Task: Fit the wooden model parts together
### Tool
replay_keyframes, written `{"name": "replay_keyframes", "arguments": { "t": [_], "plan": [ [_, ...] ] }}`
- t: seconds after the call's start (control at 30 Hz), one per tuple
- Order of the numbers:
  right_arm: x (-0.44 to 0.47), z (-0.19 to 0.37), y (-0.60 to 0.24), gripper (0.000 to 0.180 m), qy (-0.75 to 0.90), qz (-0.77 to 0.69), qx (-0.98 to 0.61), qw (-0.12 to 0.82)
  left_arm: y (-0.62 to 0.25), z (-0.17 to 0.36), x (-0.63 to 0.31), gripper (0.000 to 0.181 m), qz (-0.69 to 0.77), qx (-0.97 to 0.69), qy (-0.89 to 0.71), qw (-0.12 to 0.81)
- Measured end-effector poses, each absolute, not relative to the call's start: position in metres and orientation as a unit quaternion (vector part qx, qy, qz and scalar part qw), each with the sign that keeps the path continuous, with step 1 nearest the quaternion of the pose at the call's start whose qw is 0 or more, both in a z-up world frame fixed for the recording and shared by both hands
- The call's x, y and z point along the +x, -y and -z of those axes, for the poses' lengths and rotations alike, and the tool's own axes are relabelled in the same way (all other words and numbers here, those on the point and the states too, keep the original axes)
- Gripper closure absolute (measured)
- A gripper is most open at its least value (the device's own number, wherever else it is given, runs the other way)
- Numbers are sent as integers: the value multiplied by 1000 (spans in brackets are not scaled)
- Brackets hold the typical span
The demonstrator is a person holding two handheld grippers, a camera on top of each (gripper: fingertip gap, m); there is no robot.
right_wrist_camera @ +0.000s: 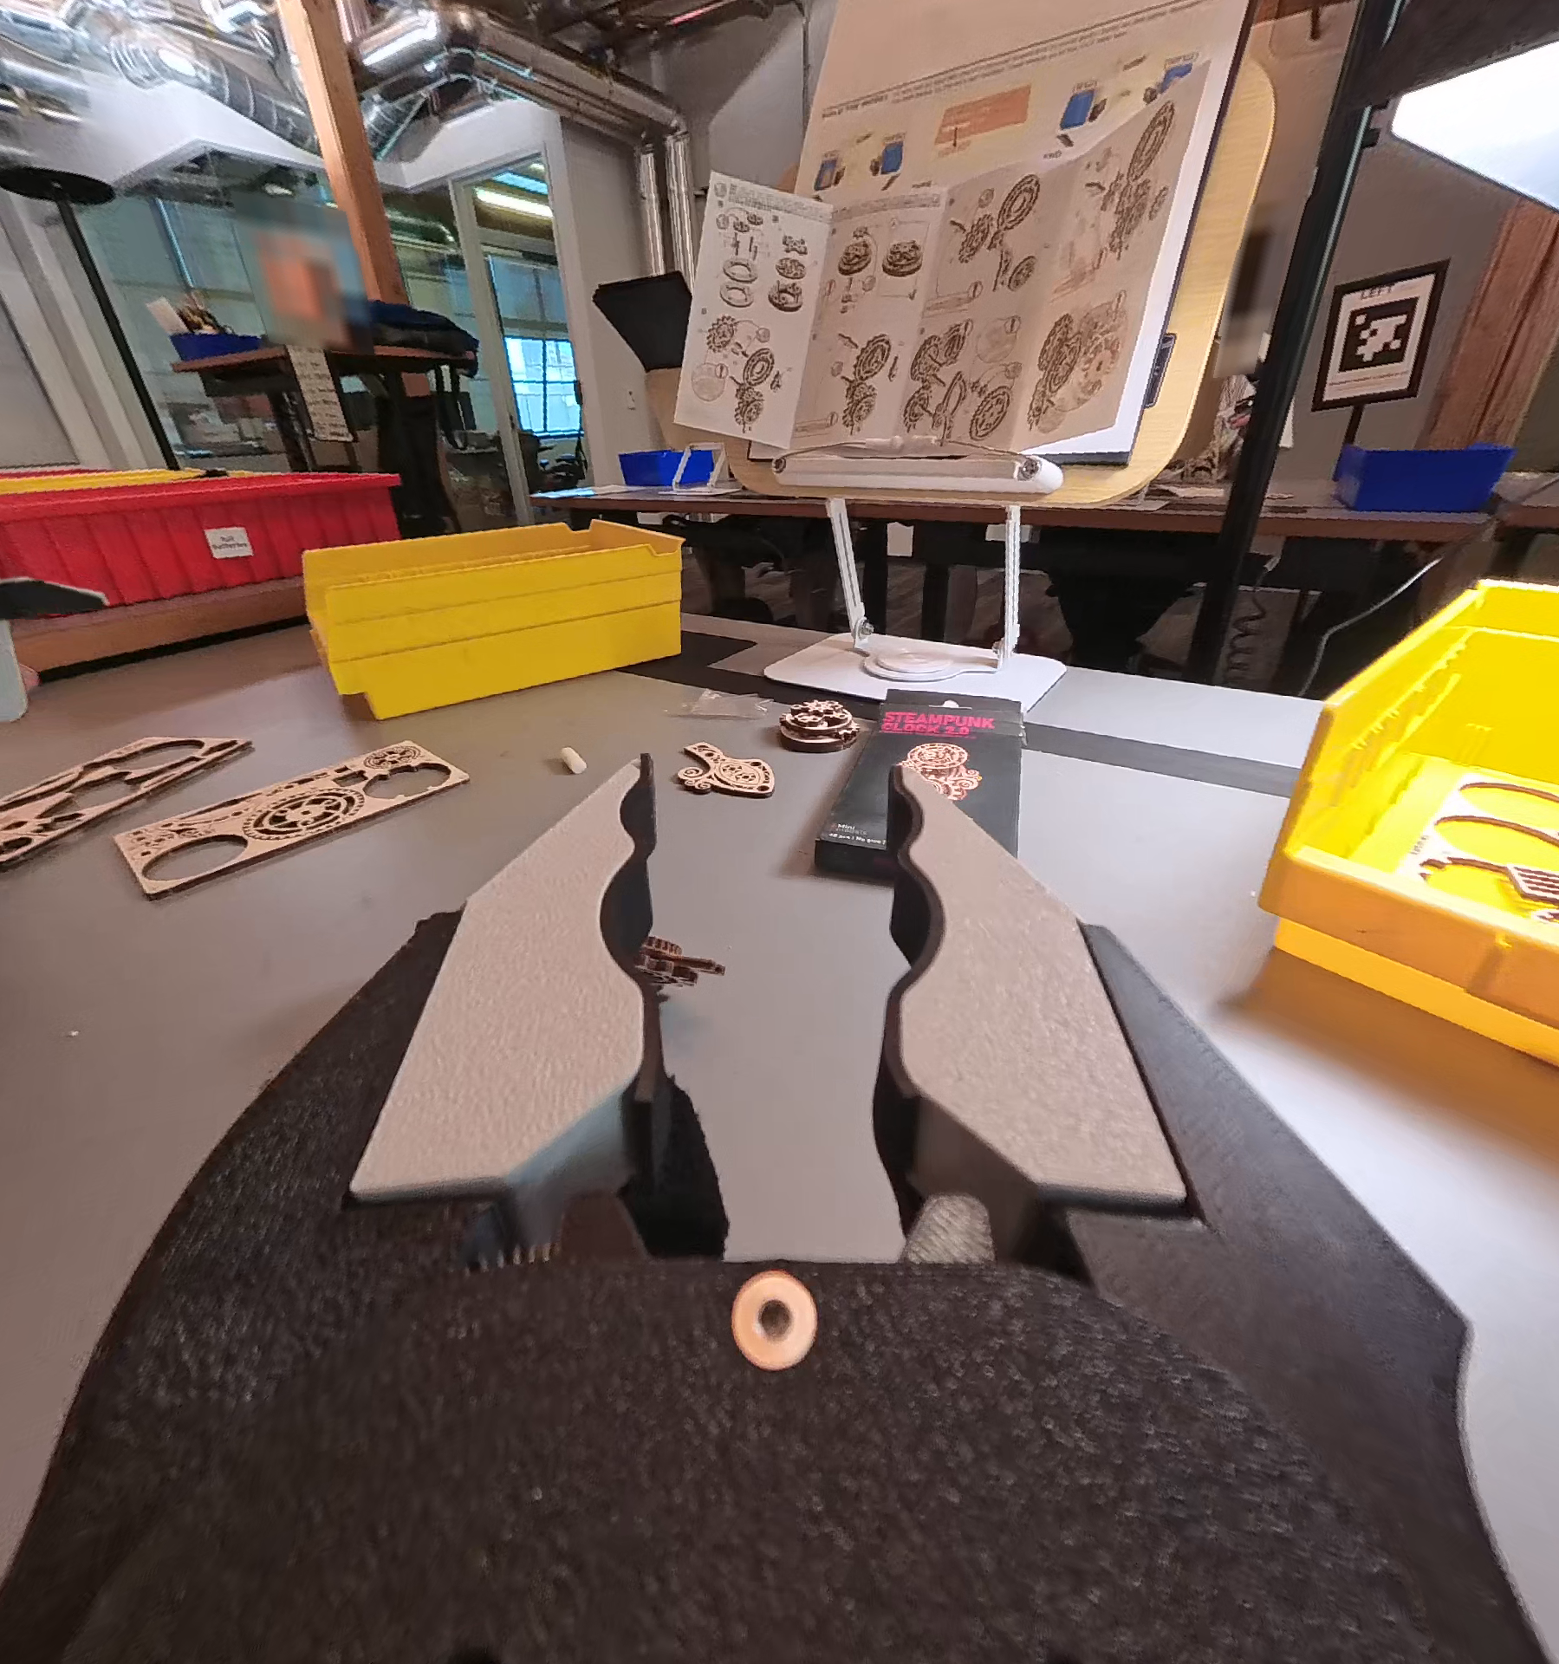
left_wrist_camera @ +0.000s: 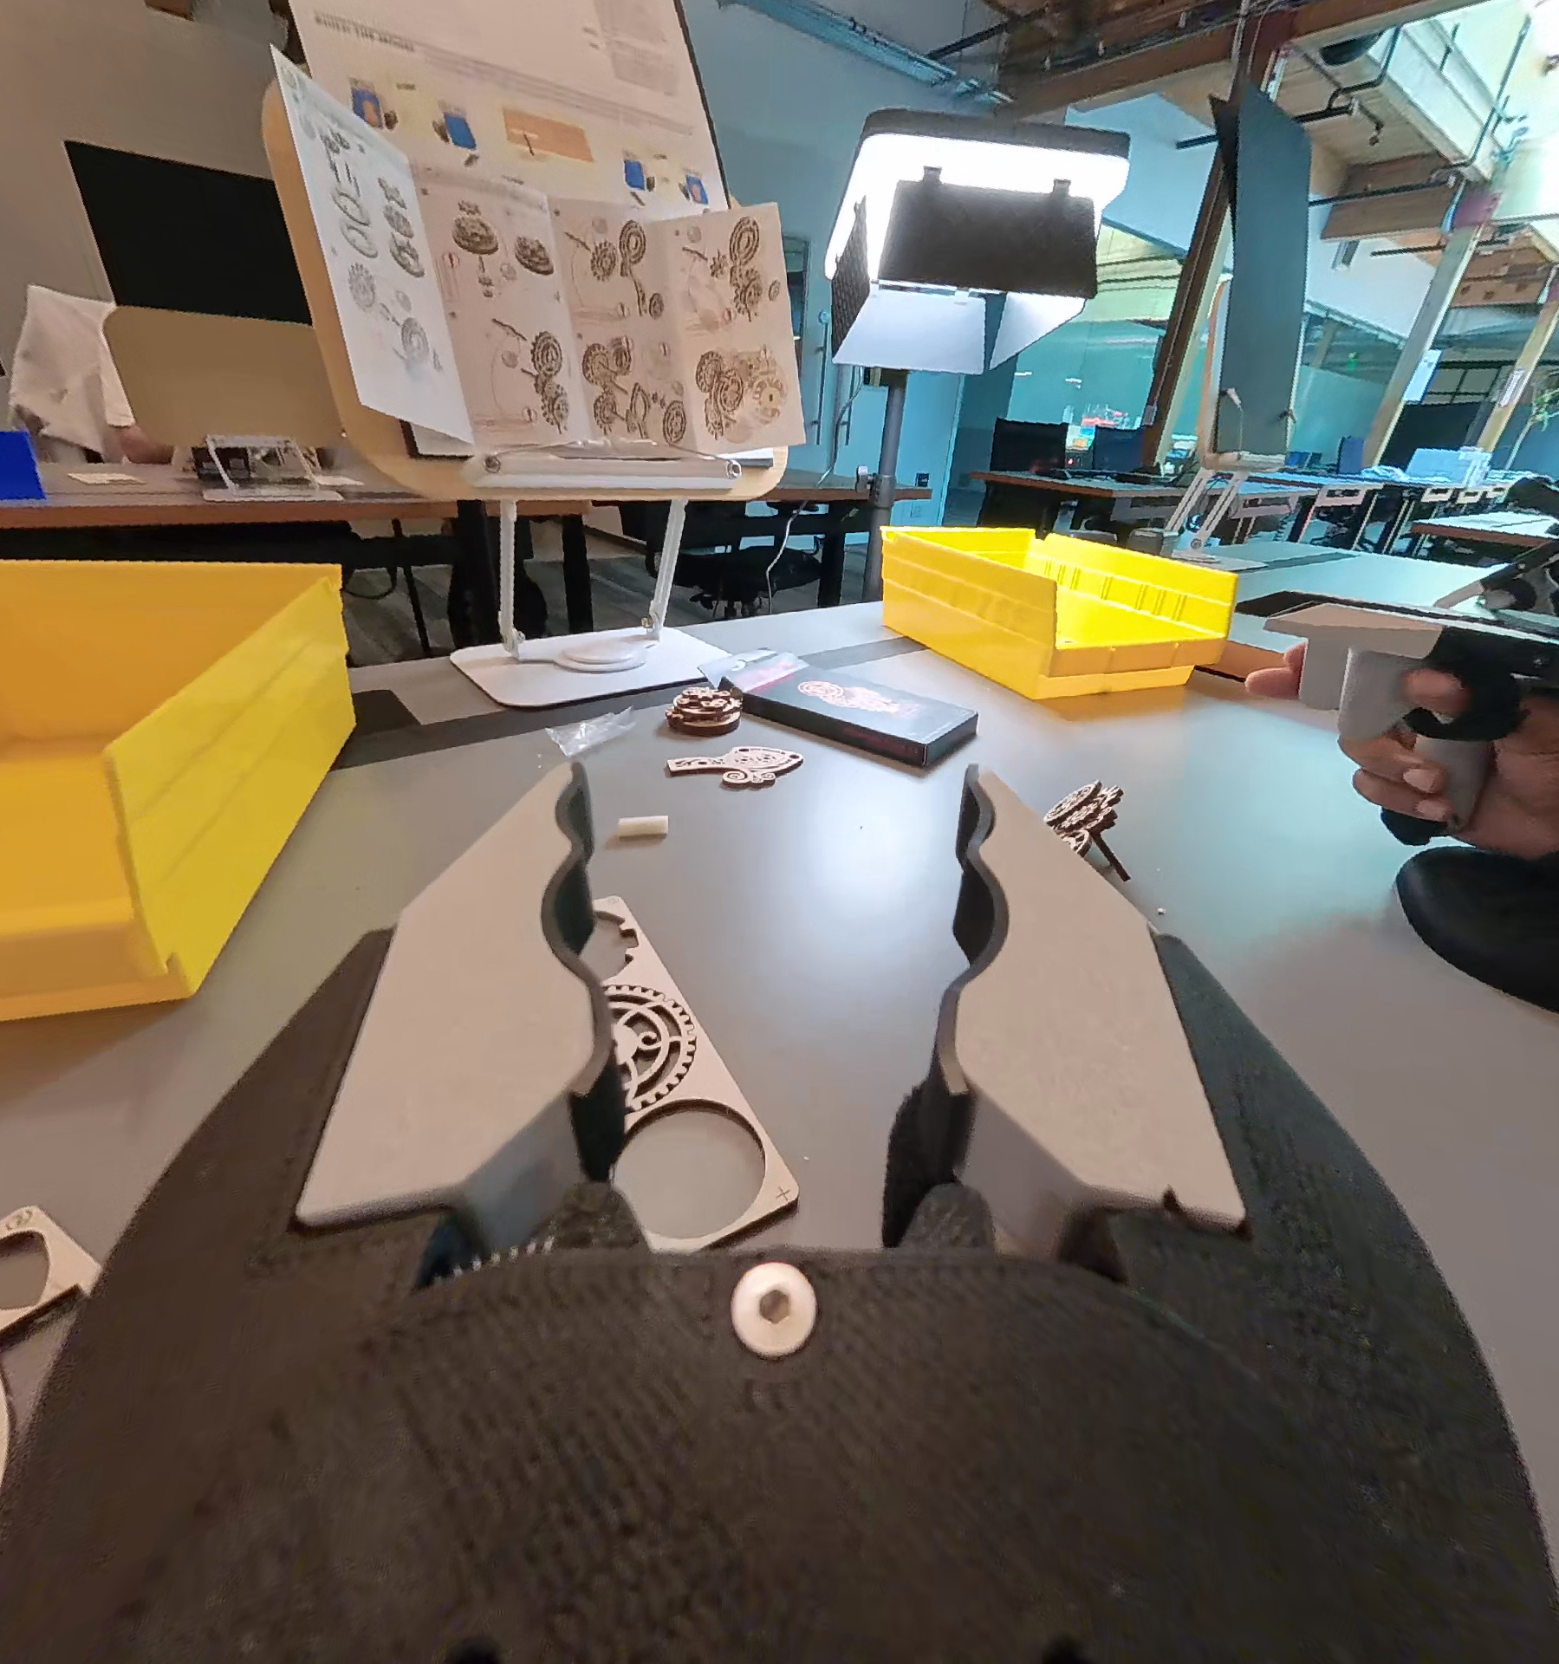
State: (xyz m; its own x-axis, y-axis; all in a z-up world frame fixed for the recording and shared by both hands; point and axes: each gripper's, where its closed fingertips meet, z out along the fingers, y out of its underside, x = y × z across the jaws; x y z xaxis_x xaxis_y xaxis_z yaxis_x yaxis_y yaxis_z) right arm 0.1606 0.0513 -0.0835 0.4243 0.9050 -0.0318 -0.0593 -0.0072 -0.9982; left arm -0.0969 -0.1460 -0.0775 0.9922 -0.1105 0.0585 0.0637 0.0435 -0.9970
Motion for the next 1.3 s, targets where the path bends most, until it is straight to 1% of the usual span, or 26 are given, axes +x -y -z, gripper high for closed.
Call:
{"name": "replay_keyframes", "arguments": {
  "t": [0.1,0.23,0.4,0.57,0.67,0.8,1.0,1.17,1.3],
  "plan": [
    [160,82,-49,131,360,-402,-585,605,144,81,-96,97,53,-694,-19,718],
    [161,80,-48,133,357,-407,-582,606,140,87,-92,99,46,-707,-28,705],
    [160,81,-48,133,359,-403,-585,605,131,101,-86,97,68,-728,-32,682],
    [163,82,-51,134,356,-394,-588,610,142,77,-98,98,38,-684,-7,728],
    [165,85,-54,134,355,-385,-594,611,147,72,-103,98,36,-673,3,739],
    [165,88,-56,134,356,-376,-599,611,146,72,-104,100,33,-677,5,735],
    [157,91,-46,130,394,-326,-603,612,143,84,-114,113,-41,-711,16,702],
    [149,78,-36,127,400,-301,-602,622,141,79,-115,113,-49,-718,26,694],
    [150,75,-34,127,401,-316,-616,599,139,68,-103,111,-28,-722,14,691]
  ]
}}
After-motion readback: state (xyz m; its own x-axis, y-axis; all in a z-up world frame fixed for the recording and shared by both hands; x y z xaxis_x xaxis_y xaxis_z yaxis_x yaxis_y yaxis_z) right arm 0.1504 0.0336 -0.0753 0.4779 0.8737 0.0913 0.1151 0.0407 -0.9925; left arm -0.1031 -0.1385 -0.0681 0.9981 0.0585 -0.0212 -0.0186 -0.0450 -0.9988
